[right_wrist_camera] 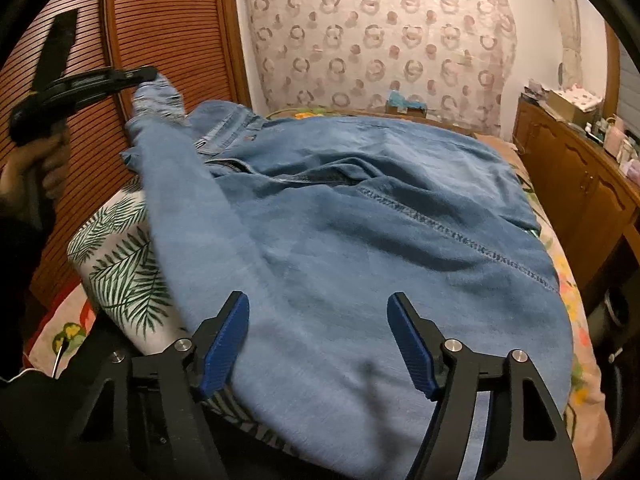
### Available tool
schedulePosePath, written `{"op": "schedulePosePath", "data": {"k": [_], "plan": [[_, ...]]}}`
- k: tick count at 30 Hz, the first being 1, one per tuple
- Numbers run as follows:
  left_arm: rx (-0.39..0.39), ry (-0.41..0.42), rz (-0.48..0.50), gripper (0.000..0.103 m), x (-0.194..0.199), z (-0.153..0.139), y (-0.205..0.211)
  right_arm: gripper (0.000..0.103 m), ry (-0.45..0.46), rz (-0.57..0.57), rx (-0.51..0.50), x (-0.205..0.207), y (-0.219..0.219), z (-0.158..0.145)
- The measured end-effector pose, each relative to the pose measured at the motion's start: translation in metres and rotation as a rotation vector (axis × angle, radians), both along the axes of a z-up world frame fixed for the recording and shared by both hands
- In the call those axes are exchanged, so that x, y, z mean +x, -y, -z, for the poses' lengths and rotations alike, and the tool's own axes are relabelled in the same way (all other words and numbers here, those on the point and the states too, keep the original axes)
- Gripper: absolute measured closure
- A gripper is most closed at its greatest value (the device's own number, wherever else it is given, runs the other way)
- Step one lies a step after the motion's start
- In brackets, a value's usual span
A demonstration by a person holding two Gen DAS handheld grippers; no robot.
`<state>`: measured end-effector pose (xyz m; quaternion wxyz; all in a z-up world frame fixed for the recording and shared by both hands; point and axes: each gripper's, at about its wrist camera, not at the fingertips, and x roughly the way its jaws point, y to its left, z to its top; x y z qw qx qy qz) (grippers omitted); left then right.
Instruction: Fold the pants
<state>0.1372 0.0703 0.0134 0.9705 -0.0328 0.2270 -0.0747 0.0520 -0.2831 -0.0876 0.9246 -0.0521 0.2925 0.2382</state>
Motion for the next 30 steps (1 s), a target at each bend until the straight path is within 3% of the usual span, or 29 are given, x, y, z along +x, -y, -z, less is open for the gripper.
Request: {"op": "schedulePosePath", "data": {"k": [14,17,24,30], "plan": [[0.012,-0.054,-0.036,0.093,0.046,0.016,0.003,0.033,-0.031,-0.001,-0.057,-0.010,0.005,-0.006],[0.008,-0.060,-0.036,0.093,0.051,0.018,0.002,0.037,-0.051,0.025,-0.082,-0.004,0.010,0.001],[0.002,-0.072,-0.034,0.093,0.059,0.025,0.003,0.057,-0.099,0.094,-0.129,0.002,0.025,0.016],[-0.008,-0.069,-0.013,0.093,0.064,0.026,0.002,0.085,-0.087,0.150,-0.117,0.000,0.042,0.007]]}}
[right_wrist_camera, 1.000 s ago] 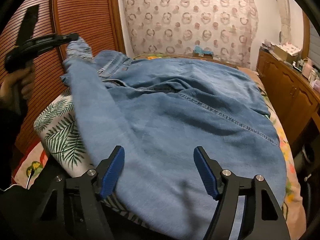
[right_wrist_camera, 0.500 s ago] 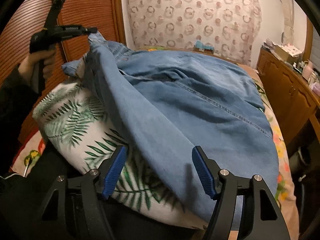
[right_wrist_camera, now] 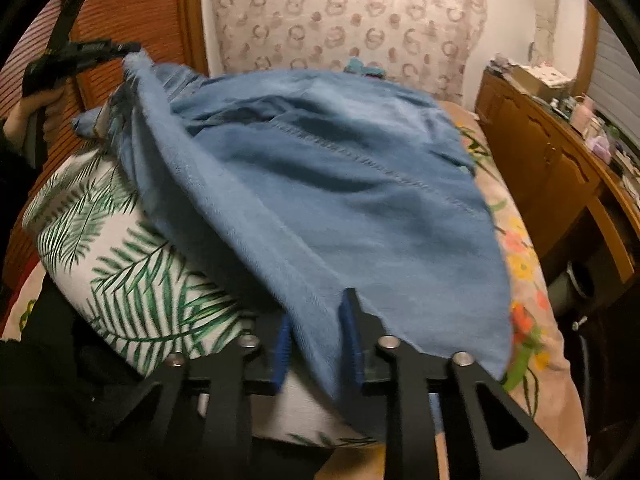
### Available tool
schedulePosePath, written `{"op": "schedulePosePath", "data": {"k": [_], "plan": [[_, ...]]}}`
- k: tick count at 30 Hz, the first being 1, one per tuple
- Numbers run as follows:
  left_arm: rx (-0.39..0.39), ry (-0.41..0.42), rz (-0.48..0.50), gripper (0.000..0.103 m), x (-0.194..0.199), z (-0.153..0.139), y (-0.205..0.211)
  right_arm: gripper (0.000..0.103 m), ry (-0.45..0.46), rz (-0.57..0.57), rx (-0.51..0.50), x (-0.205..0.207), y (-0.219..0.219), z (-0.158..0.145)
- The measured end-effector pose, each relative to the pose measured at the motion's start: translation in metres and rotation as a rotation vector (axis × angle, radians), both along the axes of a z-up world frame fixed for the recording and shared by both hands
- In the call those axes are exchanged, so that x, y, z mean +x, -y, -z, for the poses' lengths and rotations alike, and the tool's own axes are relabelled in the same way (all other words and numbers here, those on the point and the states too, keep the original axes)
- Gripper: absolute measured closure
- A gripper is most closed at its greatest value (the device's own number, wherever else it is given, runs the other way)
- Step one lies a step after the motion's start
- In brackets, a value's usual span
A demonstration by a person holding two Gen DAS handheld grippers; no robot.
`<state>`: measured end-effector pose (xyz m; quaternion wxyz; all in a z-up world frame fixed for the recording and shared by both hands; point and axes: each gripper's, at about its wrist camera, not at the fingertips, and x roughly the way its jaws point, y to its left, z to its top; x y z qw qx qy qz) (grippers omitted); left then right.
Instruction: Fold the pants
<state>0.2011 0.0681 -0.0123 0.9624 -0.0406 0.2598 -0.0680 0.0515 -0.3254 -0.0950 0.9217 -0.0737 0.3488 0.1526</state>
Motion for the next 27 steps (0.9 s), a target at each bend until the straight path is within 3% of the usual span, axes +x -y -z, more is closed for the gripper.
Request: {"op": "schedulePosePath", "data": {"k": [6,19,27], "plan": [[-0.023,0.035,0.019,0.093,-0.005,-0.010,-0.002,0.093,0.060,0.038,0.020,0.012,0.014,-0.024],[-0.059,0.067,-0.031,0.093,0.014,-0.023,-0.038,0.098,0.251,0.022,-0.071,0.081,-0.030,-0.076],[-0.068,0.060,-0.066,0.093,0.039,-0.017,-0.050,0.099,0.297,0.003,-0.111,0.139,-0.058,-0.071]]}}
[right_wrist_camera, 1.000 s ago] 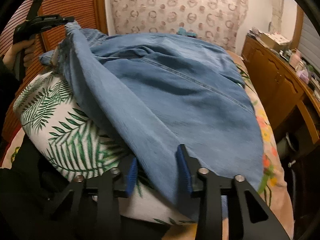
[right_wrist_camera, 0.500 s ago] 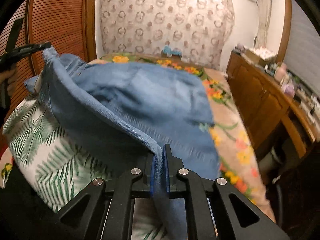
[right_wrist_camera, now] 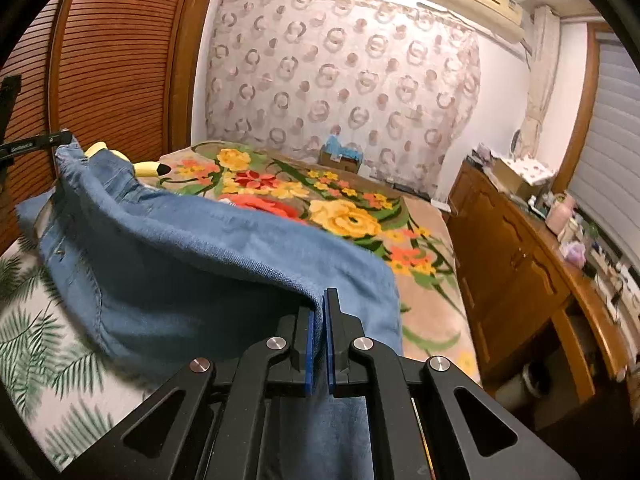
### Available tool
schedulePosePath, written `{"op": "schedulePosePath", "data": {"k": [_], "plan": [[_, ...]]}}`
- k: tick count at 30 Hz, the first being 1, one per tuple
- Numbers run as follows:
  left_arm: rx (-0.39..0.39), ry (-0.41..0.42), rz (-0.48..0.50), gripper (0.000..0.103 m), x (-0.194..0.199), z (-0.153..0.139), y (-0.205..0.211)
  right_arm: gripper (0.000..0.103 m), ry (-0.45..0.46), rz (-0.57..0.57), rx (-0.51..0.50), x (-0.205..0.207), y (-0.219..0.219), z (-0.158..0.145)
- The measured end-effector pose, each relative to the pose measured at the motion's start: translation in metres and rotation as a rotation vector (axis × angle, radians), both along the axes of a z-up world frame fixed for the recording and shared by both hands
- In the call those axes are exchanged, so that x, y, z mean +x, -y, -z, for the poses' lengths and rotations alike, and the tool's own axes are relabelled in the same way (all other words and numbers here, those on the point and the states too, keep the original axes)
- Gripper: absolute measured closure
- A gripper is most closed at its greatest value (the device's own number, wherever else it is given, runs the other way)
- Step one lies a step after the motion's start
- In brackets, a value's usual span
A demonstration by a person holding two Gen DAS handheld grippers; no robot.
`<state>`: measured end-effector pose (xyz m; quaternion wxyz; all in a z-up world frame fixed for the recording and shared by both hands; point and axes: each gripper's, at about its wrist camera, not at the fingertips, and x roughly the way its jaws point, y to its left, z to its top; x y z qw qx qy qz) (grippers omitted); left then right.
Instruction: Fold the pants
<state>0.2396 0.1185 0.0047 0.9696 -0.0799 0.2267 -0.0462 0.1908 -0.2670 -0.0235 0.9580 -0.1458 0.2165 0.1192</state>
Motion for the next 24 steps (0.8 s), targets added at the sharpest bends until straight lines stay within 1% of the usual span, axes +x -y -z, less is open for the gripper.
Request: {"op": "schedulePosePath", "data": {"k": [8,11,15,17,24], "plan": [[-0.007,0.013,-0.026,0.093,0.022,-0.003,-0.010,0.099,0.041,-0.017,-0.014,0.029,-0.004,0.010],[-0.010,0.005,-0.036,0.093,0.033,-0.002,-0.014,0.099,0.049,-0.021,-0.024,0.035,-0.002,0.012],[-0.012,-0.007,-0.050,0.093,0.046,0.003,-0.019,0.099,0.061,-0.028,-0.032,0.057,-0.009,0.014],[-0.011,-0.018,-0.056,0.093,0.052,0.007,-0.020,0.099,0.069,-0.033,-0.043,0.061,-0.011,0.015],[-0.007,-0.054,-0.068,0.093,0.070,0.019,-0.025,0.099,0.046,-0.035,-0.075,0.093,-0.016,0.033]]}}
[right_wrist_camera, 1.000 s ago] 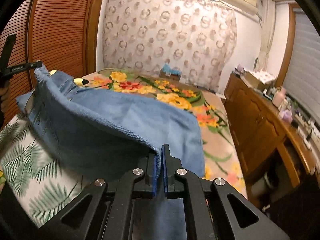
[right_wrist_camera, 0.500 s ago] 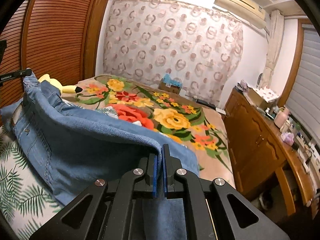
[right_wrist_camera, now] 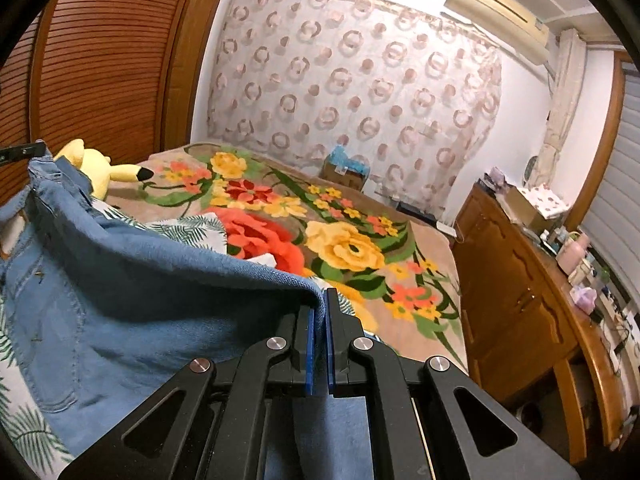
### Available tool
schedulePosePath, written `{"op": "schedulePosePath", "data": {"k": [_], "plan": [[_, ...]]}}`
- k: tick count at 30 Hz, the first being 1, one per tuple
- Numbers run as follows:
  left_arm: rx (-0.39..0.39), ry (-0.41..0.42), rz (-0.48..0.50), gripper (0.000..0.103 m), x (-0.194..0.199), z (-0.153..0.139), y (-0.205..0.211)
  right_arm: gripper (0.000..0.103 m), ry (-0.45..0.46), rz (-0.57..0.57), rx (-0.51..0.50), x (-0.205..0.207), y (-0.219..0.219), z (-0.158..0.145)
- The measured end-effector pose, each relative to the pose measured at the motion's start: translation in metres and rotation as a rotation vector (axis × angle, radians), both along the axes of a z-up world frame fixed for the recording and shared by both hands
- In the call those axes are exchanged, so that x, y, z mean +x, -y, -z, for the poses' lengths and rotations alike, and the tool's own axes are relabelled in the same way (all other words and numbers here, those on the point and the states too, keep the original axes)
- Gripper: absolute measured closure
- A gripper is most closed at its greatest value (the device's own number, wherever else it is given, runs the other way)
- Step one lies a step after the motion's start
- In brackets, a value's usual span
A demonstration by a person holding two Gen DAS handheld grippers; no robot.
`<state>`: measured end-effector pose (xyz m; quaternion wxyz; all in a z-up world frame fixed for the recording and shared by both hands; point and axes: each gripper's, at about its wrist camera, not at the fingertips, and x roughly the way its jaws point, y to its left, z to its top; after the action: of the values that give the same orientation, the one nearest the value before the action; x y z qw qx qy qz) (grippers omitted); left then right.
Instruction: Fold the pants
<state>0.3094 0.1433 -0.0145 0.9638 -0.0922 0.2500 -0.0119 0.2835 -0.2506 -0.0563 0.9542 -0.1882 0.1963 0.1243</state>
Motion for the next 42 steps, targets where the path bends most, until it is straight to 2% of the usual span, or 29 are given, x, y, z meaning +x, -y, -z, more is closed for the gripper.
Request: {"op": "schedulePosePath", "data": {"k": [6,15,19,21,24,26,28,29,30,32,33,36,42], "plan": [[0.013,-0.023,-0.010,0.093,0.011,0.007,-0.003,0.099,-0.004,-0.002,0.000,0.019,-0.007,-0.001],[0.048,-0.086,-0.017,0.093,0.020,0.021,0.001,0.099,-0.123,-0.008,-0.048,0.056,-0.012,0.015],[0.077,-0.105,-0.023,0.092,0.019,0.021,0.005,0.099,-0.157,-0.011,-0.055,0.064,-0.015,0.009],[0.085,-0.111,-0.028,0.086,0.015,0.021,0.005,0.099,-0.167,-0.013,-0.053,0.065,-0.015,0.005],[0.088,-0.107,-0.027,0.067,0.008,0.019,0.004,0.099,-0.181,-0.014,-0.046,0.066,-0.015,0.002],[0.083,-0.098,-0.015,0.039,0.001,0.017,0.003,0.099,-0.186,-0.016,-0.038,0.067,-0.013,-0.001],[0.096,-0.088,-0.015,0.026,-0.004,0.015,0.004,0.097,-0.195,-0.015,-0.029,0.065,-0.012,-0.006],[0.100,-0.081,-0.010,0.025,-0.007,0.014,0.006,0.094,-0.196,-0.014,-0.024,0.064,-0.010,-0.008],[0.101,-0.082,-0.001,0.025,-0.010,0.013,0.008,0.087,-0.194,-0.013,-0.016,0.063,-0.008,-0.010],[0.101,-0.085,0.024,0.025,-0.016,0.012,0.016,0.063,-0.194,-0.014,0.006,0.059,-0.004,-0.015],[0.103,-0.086,0.037,0.025,-0.019,0.012,0.021,0.058,-0.195,-0.016,0.016,0.054,-0.001,-0.018],[0.111,-0.093,0.074,0.025,-0.026,0.015,0.037,0.055,-0.186,-0.013,0.042,0.033,0.011,-0.024],[0.128,-0.116,0.165,0.025,-0.031,0.029,0.075,0.055,-0.216,-0.009,0.062,-0.012,0.032,-0.014]]}}
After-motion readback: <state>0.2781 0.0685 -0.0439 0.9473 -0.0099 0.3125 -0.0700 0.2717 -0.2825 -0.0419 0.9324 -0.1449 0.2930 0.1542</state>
